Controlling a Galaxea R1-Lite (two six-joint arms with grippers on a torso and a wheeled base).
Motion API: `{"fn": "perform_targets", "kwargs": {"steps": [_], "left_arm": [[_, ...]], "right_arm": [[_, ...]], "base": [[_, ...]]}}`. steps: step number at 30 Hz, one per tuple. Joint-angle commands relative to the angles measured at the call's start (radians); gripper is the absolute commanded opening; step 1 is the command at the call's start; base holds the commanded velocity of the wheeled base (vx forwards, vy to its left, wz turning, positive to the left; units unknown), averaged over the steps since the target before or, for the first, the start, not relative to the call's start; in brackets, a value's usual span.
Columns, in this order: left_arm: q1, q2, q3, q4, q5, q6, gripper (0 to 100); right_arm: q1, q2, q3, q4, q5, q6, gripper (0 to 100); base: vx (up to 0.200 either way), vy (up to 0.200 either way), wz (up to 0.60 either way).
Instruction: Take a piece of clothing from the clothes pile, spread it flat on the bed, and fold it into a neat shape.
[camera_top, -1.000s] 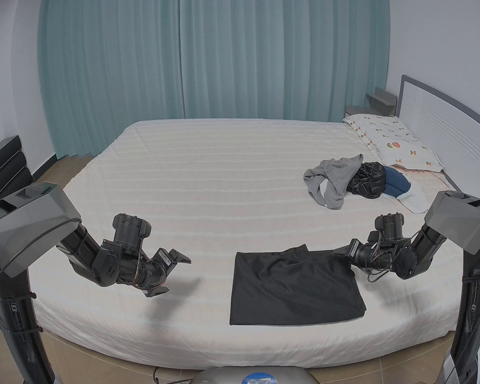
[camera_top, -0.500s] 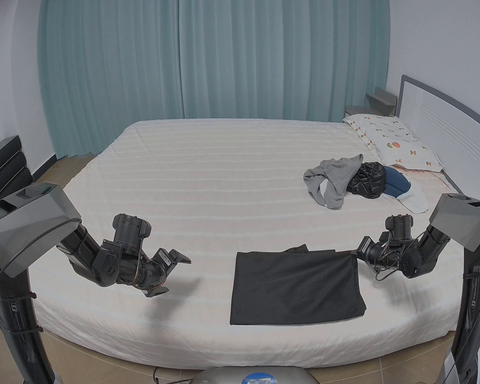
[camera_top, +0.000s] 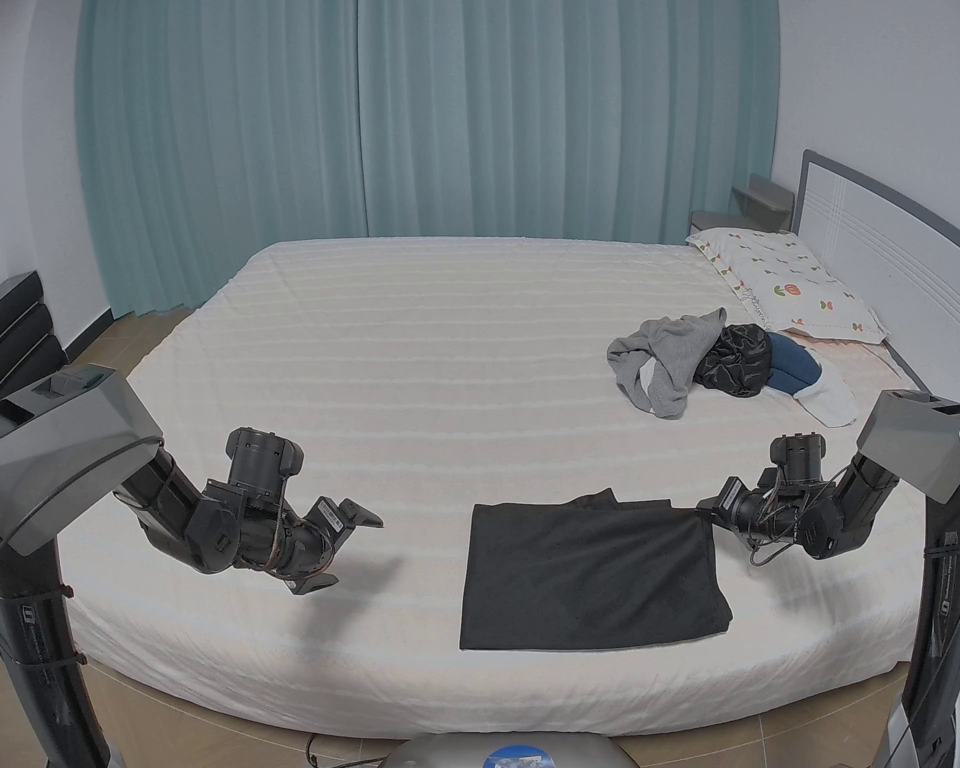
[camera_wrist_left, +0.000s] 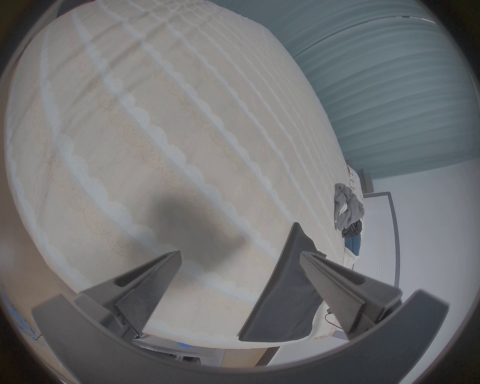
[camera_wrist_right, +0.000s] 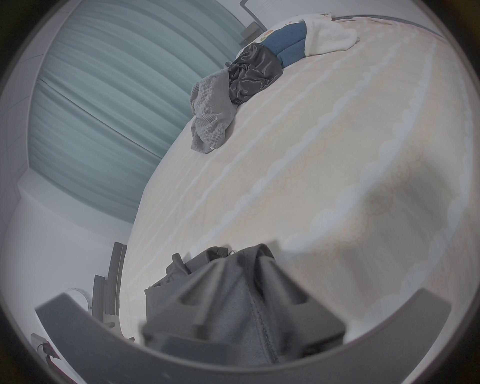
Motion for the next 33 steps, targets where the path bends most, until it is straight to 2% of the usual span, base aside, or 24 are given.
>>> {"fn": "perform_targets", "kwargs": {"steps": [1, 9, 13, 31, 33], "left_arm": [[-0.006, 0.004, 0.000, -0.001, 0.003, 0.000, 100], [-0.006, 0.006, -0.010, -0.001, 0.027, -0.006, 100], [-0.008, 0.001, -0.011, 0.001, 0.029, -0.011, 100], [-0.029, -0.004, -0.011, 0.002, 0.029, -0.019, 100], [-0.028, -0.004, -0.013, 0.002, 0.029, -0.019, 100]], "right_arm": [[0.007, -0.012, 0.016, -0.002, -0.001, 0.002, 100], [0.007, -0.080, 0.119, -0.083, 0.036, 0.071, 100], [0.007, -0.075, 0.140, -0.117, 0.039, 0.079, 100], [0.027, -0.072, 0.160, -0.118, 0.039, 0.076, 100], [0.036, -0.074, 0.165, -0.118, 0.039, 0.077, 100]], "base": [[0.000, 0.000, 0.00], [0.000, 0.000, 0.00], [0.000, 0.000, 0.00], [0.000, -0.200, 0.00], [0.000, 0.000, 0.00]]}}
